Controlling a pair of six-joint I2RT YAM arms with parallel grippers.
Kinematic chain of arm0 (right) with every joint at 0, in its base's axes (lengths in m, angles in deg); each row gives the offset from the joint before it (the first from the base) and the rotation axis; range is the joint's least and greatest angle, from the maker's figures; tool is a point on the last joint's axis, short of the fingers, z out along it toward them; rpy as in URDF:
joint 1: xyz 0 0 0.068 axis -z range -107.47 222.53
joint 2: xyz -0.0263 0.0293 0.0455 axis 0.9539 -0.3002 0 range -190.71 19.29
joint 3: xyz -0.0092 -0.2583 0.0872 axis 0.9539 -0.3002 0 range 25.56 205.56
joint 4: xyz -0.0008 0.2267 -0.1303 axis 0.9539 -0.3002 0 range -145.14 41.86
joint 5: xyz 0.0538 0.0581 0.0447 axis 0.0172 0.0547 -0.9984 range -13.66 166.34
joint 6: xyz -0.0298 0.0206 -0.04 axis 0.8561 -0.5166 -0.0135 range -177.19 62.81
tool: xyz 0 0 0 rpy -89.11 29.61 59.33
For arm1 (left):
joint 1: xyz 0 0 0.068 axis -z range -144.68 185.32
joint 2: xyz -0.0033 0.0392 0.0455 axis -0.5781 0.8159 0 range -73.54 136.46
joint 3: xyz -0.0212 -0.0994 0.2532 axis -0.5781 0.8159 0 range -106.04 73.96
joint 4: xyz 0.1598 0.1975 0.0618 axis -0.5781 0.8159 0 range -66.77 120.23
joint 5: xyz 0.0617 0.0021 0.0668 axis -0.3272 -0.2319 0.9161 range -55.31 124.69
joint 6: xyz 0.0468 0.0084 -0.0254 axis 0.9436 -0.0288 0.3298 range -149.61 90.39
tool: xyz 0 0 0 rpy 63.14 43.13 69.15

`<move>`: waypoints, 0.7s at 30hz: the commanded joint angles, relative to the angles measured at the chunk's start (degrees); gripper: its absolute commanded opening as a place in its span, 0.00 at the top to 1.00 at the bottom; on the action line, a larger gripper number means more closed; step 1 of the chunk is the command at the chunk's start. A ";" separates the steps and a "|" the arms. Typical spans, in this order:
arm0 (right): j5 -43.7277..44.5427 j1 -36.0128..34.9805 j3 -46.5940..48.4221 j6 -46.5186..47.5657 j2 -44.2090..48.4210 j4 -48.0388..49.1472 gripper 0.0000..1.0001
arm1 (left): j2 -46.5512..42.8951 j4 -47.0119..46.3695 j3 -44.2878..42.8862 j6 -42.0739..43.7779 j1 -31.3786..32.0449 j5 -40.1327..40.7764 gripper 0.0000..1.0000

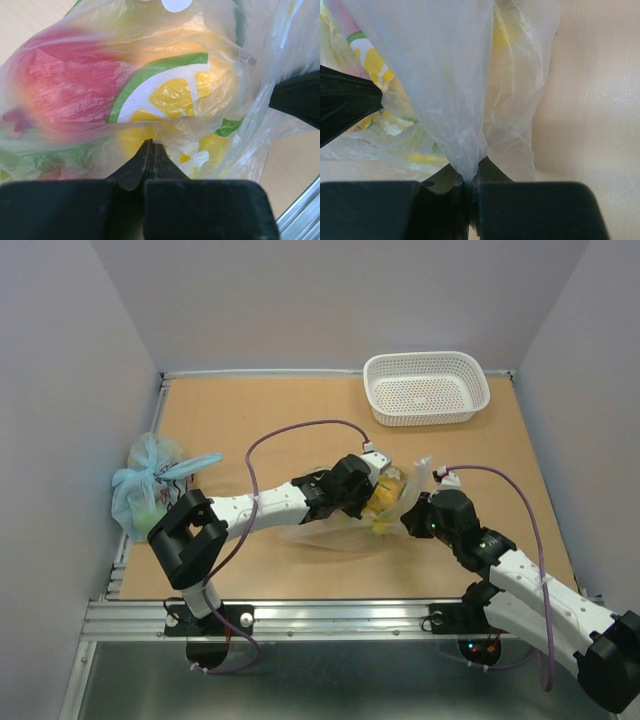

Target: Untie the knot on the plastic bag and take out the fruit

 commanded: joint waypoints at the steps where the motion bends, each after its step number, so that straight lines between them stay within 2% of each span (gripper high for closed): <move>1: 0.35 0.23 0.68 -0.14 1.13 2.28 0.94 | -2.86 -1.93 -0.19 1.17 -0.94 4.69 1.00; 3: 1.67 0.23 0.59 -0.75 1.75 1.93 0.94 | -6.28 -1.15 -0.63 0.12 -3.82 10.48 1.00; 8: 2.81 0.23 0.33 -1.37 1.31 1.66 0.94 | -15.51 -1.75 -1.16 0.29 -13.85 14.20 1.00; 10: 3.78 0.23 0.68 -1.37 0.79 1.40 0.90 | -19.03 -1.50 -1.77 1.17 -16.66 16.91 1.00; 13: 6.06 0.23 1.73 -1.03 -0.62 1.23 0.82 | -22.54 0.60 -2.74 1.35 -19.30 20.34 1.00; 17: 10.45 0.23 6.12 4.68 -5.27 1.23 0.80 | -25.54 3.16 -2.22 0.30 -20.02 20.10 1.00; 21: 10.65 0.23 13.92 9.87 -11.51 1.05 0.61 | -28.70 3.34 3.13 -5.75 -20.10 17.90 1.00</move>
